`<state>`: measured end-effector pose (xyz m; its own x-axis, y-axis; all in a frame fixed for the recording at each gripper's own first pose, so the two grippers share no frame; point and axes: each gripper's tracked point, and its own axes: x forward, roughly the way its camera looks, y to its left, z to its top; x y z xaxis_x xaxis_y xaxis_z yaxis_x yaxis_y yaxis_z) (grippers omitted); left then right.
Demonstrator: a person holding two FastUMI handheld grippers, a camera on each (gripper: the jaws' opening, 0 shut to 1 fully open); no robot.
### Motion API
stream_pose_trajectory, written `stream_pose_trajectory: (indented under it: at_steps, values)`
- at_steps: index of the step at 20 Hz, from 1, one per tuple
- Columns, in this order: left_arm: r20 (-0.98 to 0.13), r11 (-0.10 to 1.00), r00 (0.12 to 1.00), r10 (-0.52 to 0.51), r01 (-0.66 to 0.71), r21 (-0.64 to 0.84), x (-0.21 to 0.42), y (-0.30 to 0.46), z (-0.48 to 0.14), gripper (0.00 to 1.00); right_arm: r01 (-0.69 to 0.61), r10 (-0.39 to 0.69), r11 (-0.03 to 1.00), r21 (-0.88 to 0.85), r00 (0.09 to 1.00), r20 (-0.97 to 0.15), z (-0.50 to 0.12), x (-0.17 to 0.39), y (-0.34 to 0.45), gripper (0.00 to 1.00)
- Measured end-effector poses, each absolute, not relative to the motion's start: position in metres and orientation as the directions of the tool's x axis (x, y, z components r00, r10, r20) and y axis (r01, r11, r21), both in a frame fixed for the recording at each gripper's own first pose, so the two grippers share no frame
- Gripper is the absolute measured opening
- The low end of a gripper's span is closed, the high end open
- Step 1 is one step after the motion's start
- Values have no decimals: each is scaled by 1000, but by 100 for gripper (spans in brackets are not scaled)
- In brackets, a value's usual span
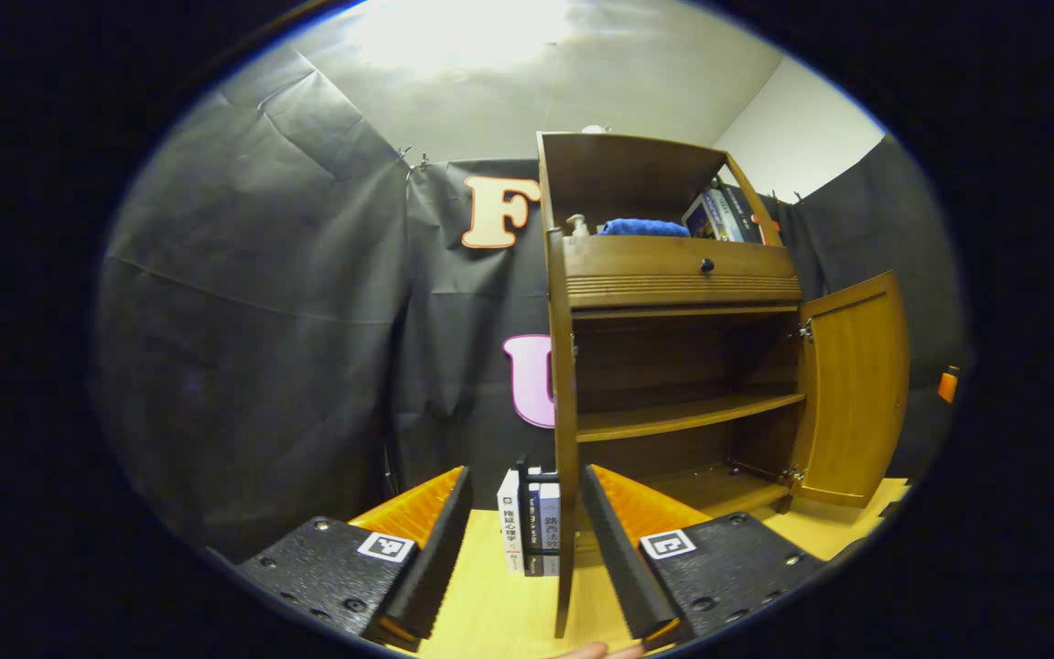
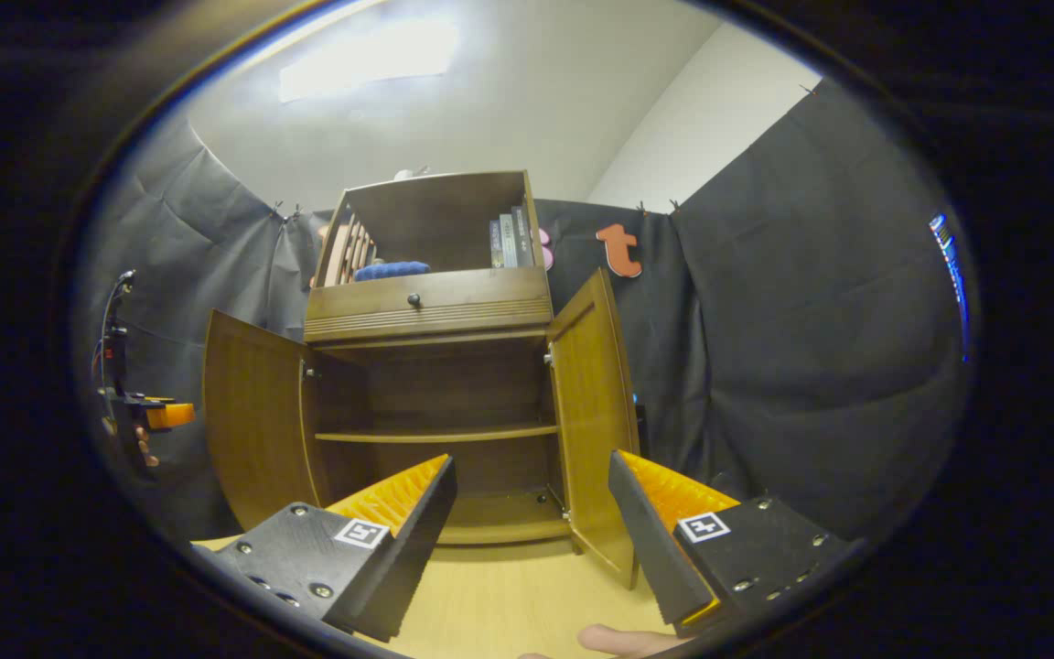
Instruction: Open the right door of the double-door shoe cabinet with the right hand, and open the left door with the left hand.
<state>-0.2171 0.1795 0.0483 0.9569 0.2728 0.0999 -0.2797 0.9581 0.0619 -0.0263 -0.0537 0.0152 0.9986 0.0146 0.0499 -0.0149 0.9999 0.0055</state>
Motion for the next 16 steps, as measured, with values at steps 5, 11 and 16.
stream_pose_trajectory:
  at_steps: [5,11,16]
  values:
    - [175,940,929,327,-338,37,-221,157,72,95,-51,52,999,-17,997,65,30,-23,-53,94]
    - [211,973,953,217,-228,29,-194,92,89,95,-63,66,997,-49,997,51,33,-3,-42,99]
    - [187,986,971,152,-163,41,-146,40,82,95,-67,69,995,-75,997,24,33,32,-32,95]
